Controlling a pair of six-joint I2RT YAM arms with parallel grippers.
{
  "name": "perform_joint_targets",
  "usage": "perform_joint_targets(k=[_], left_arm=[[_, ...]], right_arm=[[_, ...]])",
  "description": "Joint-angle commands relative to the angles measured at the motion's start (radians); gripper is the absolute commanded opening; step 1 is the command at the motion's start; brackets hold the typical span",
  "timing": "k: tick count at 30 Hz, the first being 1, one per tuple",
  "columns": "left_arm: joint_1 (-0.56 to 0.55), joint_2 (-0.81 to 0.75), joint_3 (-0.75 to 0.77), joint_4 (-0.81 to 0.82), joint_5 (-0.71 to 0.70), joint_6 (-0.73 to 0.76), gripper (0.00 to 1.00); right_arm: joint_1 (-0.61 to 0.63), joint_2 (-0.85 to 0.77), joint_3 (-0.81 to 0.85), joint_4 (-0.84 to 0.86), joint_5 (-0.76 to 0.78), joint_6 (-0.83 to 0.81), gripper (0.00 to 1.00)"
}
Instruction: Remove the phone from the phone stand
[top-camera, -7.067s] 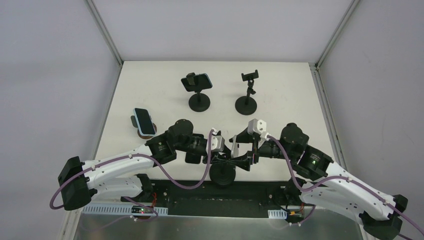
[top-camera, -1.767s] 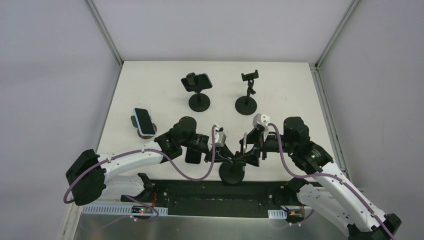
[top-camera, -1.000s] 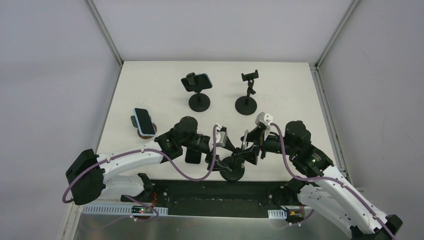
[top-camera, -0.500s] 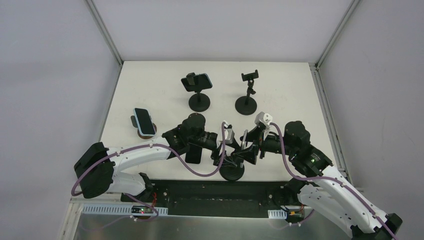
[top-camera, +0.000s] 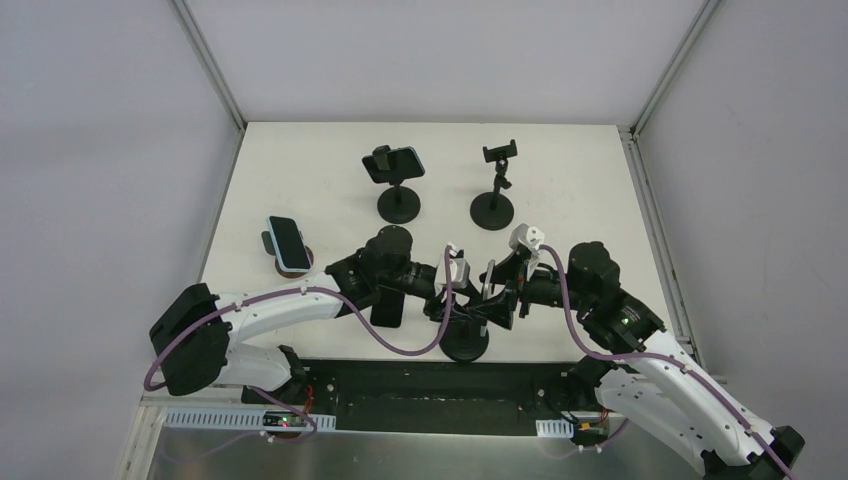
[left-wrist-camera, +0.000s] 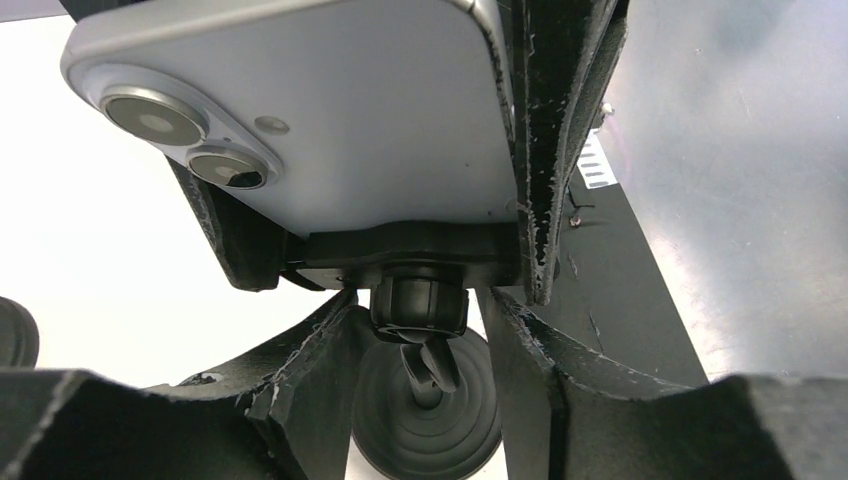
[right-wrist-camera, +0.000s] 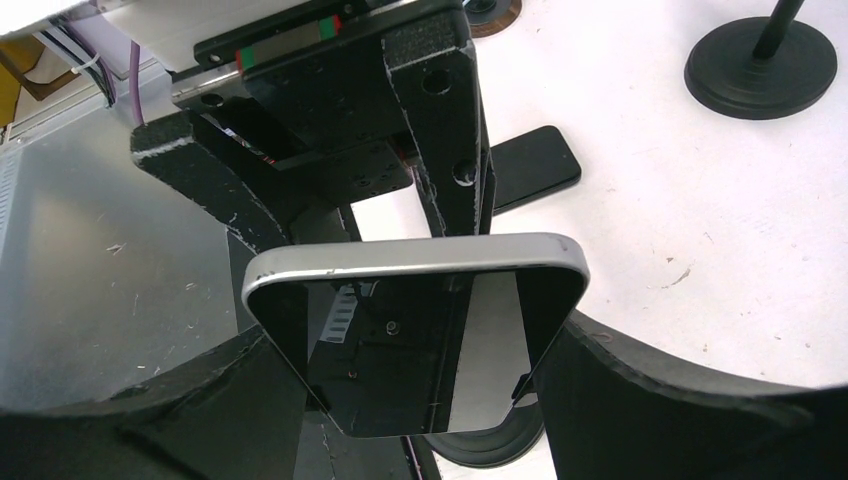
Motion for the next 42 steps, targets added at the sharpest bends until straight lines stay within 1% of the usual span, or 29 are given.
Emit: perform_joint_targets(k=[1,5,7,8,9,10,11,12,16,17,18,21,23,24,27,32,34,37,40,42], left_arm=[[-0.024,0.015,0.052,0.073,0.041,0.042,0.47],[-0.023,0.014,0.060,0.072,0.042,0.046,0.42],[-0.023,0.017,0.067,0.072,0.046,0.045,0.36],[-0.023,0.018,0.072,0.073,0.049,0.043,0.31],[-0.023,0.022,0.077,0.072,0.050,0.038,0.24],[-0.023,0.025,0.082,0.072,0.049,0.032,0.15],[-0.024,0.029,0.086,0.073,0.049,0.018,0.03],[-0.023,0.032,0.090,0.072,0.049,0.010,0.00],[-0.024,0.039,0.092,0.073,0.087,0.006,0.00],[-0.024,0.039,0.090,0.073,0.076,-0.004,0.00],[-0.023,0.035,0.084,0.072,0.051,-0.010,0.00],[-0.024,0.014,0.064,0.072,0.061,0.016,0.00],[-0.023,0.007,0.057,0.073,0.074,0.022,0.00],[-0.023,0.006,0.057,0.073,0.077,0.017,0.00],[-0.022,0.012,0.057,0.074,0.058,0.004,0.00],[-0.031,0.014,0.050,0.072,0.115,-0.007,0.00],[-0.038,0.004,0.045,0.072,0.135,-0.009,0.00],[-0.073,-0.024,0.023,0.072,0.110,0.005,0.00],[-0.111,-0.041,0.005,0.072,0.094,0.011,0.00],[-0.127,-0.049,-0.002,0.073,0.091,0.011,0.00]], right_arm=[[0.008,0.017,-0.010,0.030,-0.020,0.013,0.00],[0.010,0.018,-0.014,0.030,-0.022,0.015,0.00],[0.012,0.020,-0.013,0.030,-0.021,0.016,0.00],[0.013,0.020,-0.013,0.030,-0.020,0.017,0.00],[0.014,0.022,-0.013,0.030,-0.020,0.016,0.00],[0.015,0.021,-0.013,0.030,-0.019,0.017,0.00],[0.016,0.020,-0.012,0.030,-0.017,0.017,0.00],[0.016,0.021,-0.013,0.029,-0.015,0.017,0.00],[0.017,0.017,-0.013,0.019,-0.040,-0.007,0.02],[0.017,0.018,-0.013,0.019,-0.041,-0.012,0.03],[0.016,0.020,-0.011,0.018,-0.037,-0.012,0.03],[0.017,0.025,-0.006,0.019,-0.008,-0.013,0.04],[0.017,0.030,-0.001,0.023,0.012,-0.011,0.07],[0.016,0.031,0.000,0.024,0.020,-0.014,0.07],[0.016,0.035,0.003,0.035,0.042,-0.039,0.00],[0.011,0.016,-0.041,0.108,0.120,-0.096,0.00],[-0.011,0.019,-0.053,0.134,0.118,-0.096,0.00],[-0.087,0.056,-0.050,0.149,0.059,-0.071,0.00],[-0.167,0.100,-0.065,0.227,-0.007,-0.038,0.00],[-0.202,0.122,-0.077,0.267,-0.023,-0.031,0.00]])
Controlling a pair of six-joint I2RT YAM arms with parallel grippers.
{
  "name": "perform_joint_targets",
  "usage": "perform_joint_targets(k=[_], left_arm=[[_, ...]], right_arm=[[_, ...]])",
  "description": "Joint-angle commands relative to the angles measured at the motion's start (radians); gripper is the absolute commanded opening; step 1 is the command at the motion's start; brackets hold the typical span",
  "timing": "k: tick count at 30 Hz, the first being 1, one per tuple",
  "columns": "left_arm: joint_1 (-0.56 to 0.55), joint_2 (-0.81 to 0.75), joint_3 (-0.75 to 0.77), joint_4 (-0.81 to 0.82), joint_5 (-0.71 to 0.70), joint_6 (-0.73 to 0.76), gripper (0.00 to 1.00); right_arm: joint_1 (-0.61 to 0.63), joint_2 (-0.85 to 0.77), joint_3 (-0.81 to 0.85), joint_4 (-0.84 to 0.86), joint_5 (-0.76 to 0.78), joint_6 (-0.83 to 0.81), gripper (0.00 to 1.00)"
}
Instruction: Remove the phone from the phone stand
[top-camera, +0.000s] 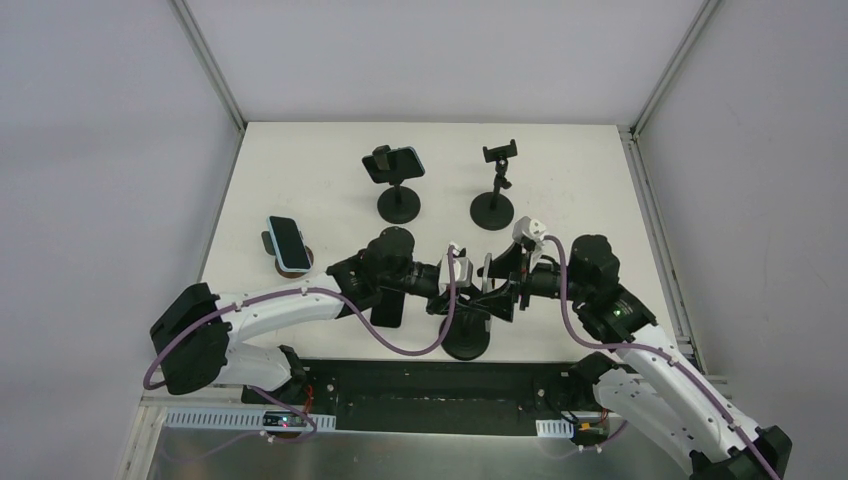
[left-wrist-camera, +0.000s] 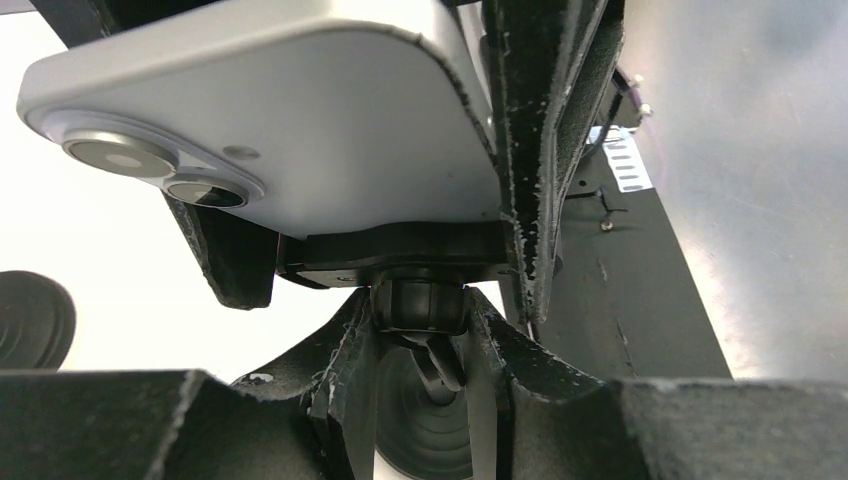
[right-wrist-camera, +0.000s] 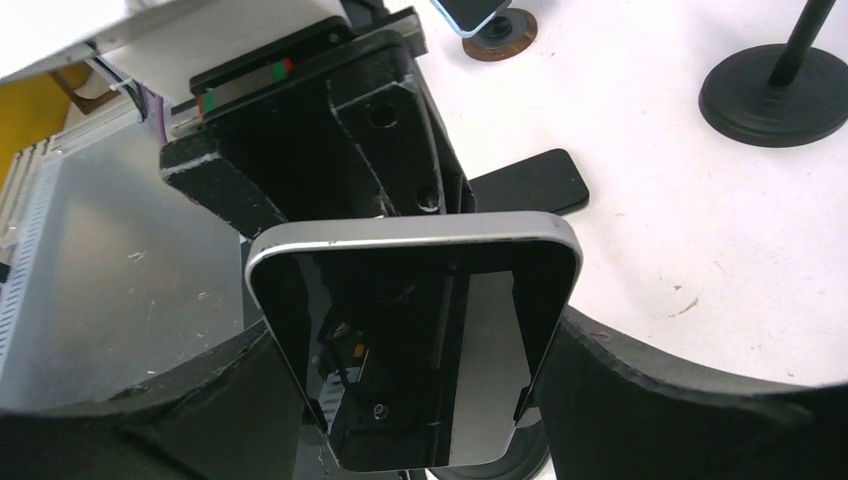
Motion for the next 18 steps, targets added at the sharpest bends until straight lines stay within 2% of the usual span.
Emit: perform_joint_targets(k=[1,9,18], left_arm=[[-0.119,-0.058,-0.015,0.083,0.138,-0.002,0.00],[-0.183,-0.058,-0.032,0.076,0.183,0.008,0.00],[-0.200,-0.081,-0.055,0.056,0.229,0.011,0.00]], right_arm=[[-0.111,0.090,-0.045,0.171,0.098,-0.040,0.00],[-0.206,0.191,-0.006,0.174,0.079,-0.111,0.00],[-0.213,0.213,-0.002,0.069,0.151,-0.362,0.00]])
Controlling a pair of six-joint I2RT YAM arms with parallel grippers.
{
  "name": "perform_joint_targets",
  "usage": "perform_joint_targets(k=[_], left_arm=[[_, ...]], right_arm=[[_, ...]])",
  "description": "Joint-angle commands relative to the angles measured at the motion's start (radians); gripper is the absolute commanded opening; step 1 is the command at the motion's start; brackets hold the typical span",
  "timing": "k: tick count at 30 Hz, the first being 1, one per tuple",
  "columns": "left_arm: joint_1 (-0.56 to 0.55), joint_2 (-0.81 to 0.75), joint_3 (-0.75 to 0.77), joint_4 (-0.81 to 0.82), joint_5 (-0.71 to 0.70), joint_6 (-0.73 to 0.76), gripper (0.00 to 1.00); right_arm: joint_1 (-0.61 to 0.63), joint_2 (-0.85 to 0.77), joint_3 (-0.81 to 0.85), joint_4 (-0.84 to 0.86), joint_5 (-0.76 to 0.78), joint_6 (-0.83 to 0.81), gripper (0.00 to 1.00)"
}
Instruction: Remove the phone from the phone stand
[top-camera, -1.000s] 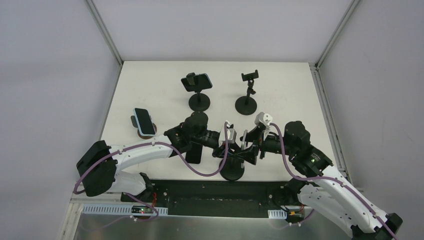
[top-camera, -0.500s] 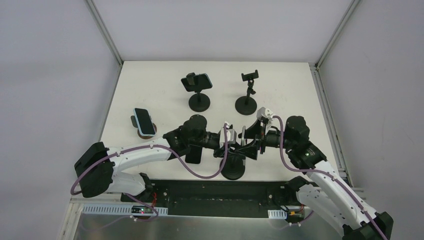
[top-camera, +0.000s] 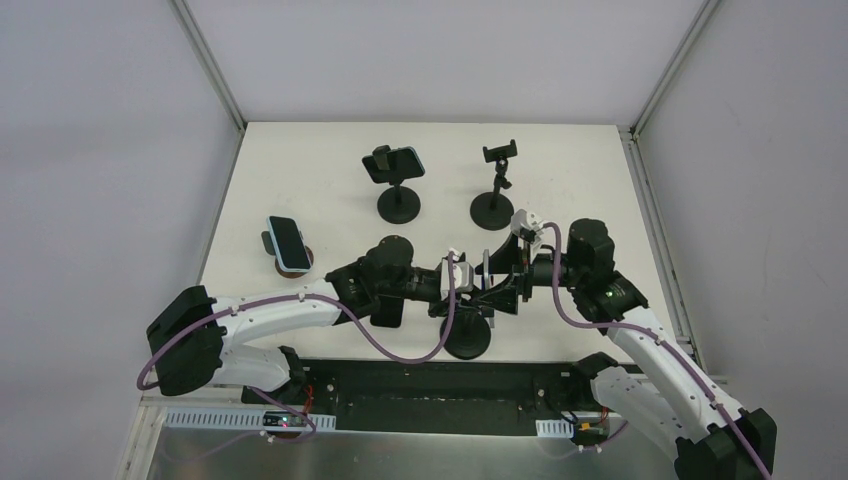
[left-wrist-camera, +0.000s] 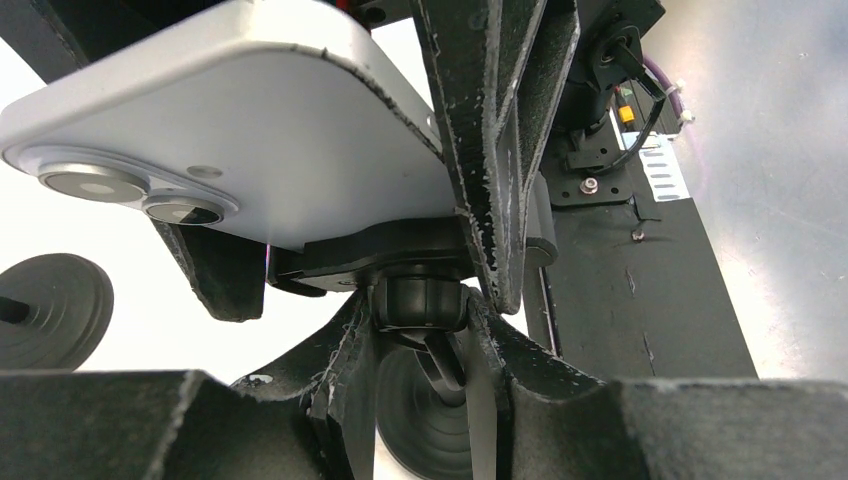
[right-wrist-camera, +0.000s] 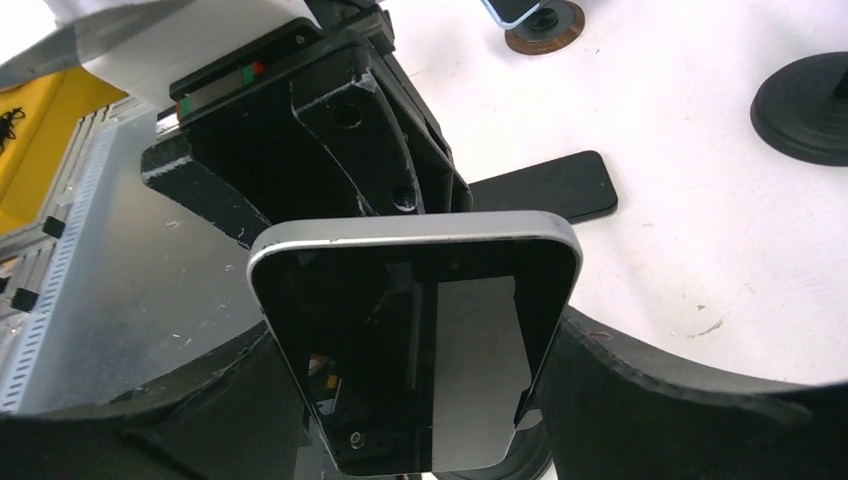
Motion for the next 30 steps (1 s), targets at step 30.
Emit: perform_joint_targets(k=[30], left_arm=[[-0.125,-0.074,0.009,-0.163,0.299,0.094,0.00]], right_arm=[[-0.029,-0.145,-0.011,-0.114,0.209,-0.150,0.00]])
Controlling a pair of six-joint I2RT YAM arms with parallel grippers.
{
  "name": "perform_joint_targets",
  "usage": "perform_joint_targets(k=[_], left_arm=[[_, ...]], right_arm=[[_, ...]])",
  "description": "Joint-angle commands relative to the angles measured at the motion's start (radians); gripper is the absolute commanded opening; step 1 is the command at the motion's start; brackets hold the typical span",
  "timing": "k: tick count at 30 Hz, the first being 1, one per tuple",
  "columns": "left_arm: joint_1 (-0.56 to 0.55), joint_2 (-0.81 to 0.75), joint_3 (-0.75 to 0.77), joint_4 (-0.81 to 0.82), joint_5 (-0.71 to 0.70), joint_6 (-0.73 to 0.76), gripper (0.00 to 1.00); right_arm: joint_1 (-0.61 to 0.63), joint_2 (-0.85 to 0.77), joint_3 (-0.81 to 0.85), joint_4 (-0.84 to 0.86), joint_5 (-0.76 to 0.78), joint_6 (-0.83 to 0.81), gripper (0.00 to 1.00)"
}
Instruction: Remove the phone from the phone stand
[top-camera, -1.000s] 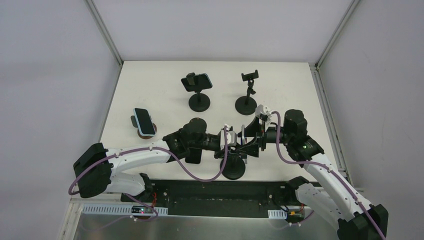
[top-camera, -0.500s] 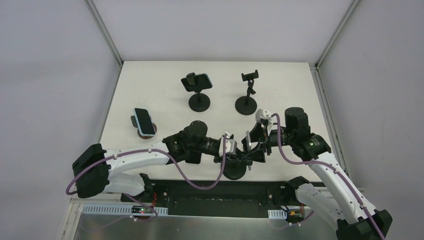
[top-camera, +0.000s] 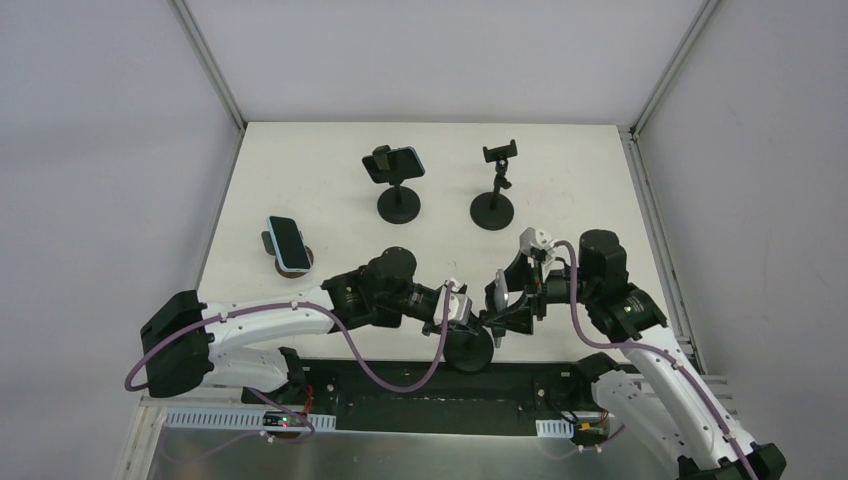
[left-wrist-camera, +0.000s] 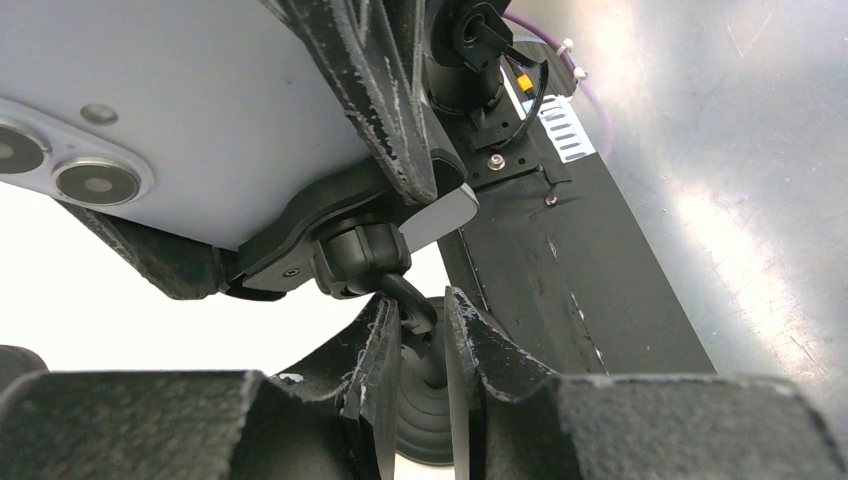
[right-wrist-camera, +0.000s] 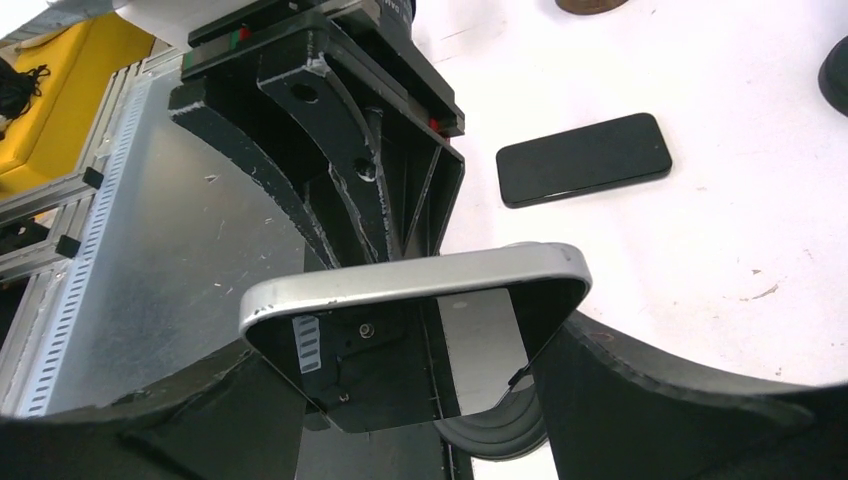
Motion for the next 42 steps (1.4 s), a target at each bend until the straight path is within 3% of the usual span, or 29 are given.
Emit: perform_joint_targets(k=[1,4,8,16,24,31,42], left_arm=[[-0.052,-0.022,0.023,-0.067,0.186,-0.036,0.00],[-0.046,-0.009,0.035,-0.067,0.140,-0.036,0.12],[-0.036,0.003,0.047,-0.068,0.069,-0.019,0.19],[-0.008,0.049,0.070,-0.068,0.007,0.005,0.20],[-0.007,0.087,0.073,-0.067,-0.068,0.031,0.18],[0.040,0.089,0.064,-0.067,-0.111,0.011,0.00],[0.134,0.083,0.081,-0.067,-0.133,-0.004,0.00]], right_arm=[[0.011,-0.043,-0.079,0.244,0.311,0.037,0.00],[0.038,-0.082,-0.121,0.311,0.317,0.099,0.00],[0.077,-0.121,-0.155,0.352,0.305,0.163,0.00],[0.115,-0.158,-0.154,0.331,0.197,0.291,0.00],[0.116,-0.138,-0.111,0.262,0.132,0.434,0.00],[0.118,-0.149,-0.105,0.239,0.095,0.484,0.00],[0.177,-0.197,-0.123,0.241,0.104,0.478,0.00]])
